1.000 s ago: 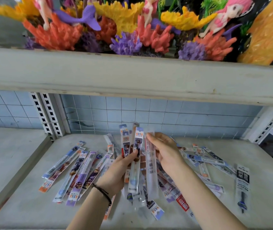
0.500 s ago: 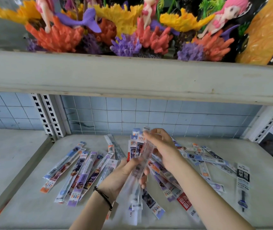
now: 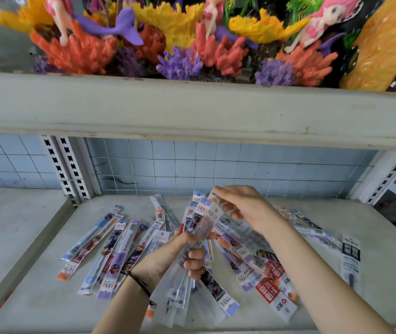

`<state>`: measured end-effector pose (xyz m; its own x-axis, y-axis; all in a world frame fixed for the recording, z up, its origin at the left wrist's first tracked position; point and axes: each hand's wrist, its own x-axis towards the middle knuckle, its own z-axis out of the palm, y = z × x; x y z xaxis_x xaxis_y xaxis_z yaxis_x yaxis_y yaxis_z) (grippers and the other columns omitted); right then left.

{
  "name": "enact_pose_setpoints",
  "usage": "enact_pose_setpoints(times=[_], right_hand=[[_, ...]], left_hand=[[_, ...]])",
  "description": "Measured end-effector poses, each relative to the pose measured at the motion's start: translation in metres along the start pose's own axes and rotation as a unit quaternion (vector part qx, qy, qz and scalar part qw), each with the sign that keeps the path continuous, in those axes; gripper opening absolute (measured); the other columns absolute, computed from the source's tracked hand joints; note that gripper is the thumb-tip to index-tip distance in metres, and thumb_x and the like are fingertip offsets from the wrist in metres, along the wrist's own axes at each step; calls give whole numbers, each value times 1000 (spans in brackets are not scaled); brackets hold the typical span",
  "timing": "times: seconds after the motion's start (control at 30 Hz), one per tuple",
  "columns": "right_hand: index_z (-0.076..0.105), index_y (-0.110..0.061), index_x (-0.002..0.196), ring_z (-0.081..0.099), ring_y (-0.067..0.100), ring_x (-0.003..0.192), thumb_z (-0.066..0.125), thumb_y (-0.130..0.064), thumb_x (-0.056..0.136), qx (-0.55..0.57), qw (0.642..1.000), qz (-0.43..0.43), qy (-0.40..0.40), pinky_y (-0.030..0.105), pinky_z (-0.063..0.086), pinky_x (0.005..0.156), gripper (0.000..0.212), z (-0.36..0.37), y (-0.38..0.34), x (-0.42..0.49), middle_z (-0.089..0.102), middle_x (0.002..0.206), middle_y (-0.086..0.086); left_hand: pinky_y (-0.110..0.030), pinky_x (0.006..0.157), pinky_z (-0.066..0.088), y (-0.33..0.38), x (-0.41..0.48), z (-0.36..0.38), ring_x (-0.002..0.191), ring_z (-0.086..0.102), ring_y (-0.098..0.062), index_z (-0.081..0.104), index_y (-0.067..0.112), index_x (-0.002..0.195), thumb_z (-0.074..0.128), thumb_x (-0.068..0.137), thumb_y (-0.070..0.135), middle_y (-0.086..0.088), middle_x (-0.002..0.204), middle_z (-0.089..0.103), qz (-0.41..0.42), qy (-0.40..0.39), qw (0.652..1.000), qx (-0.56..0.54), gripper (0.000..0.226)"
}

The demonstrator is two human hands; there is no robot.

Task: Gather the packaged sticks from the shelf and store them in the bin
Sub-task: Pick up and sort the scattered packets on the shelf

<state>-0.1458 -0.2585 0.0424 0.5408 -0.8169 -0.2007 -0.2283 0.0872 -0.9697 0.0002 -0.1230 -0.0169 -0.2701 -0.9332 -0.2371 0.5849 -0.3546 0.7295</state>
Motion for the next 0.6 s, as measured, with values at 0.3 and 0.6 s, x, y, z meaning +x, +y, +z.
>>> enact_pose_setpoints(times=[0.3,0.6], right_hand=[[67,-6,88,50,8,54,69,-17,83,306,944,-3,126,15,39,43,13,-27,18,6,61,68,0],[68,-4,90,53,11,53,76,-13,72,136,986,92,-20,14,39,39,22,5,38,-13,69,71,6]], left_hand=[[-30,56,51,1,0,-21,51,51,-16,59,2,116,66,71,6,-7,67,55,95,35,995,-22,45],[-38,82,54,7,25,-5,93,68,-24,64,6,110,58,85,22,-14,105,70,231,176,955,-66,30]])
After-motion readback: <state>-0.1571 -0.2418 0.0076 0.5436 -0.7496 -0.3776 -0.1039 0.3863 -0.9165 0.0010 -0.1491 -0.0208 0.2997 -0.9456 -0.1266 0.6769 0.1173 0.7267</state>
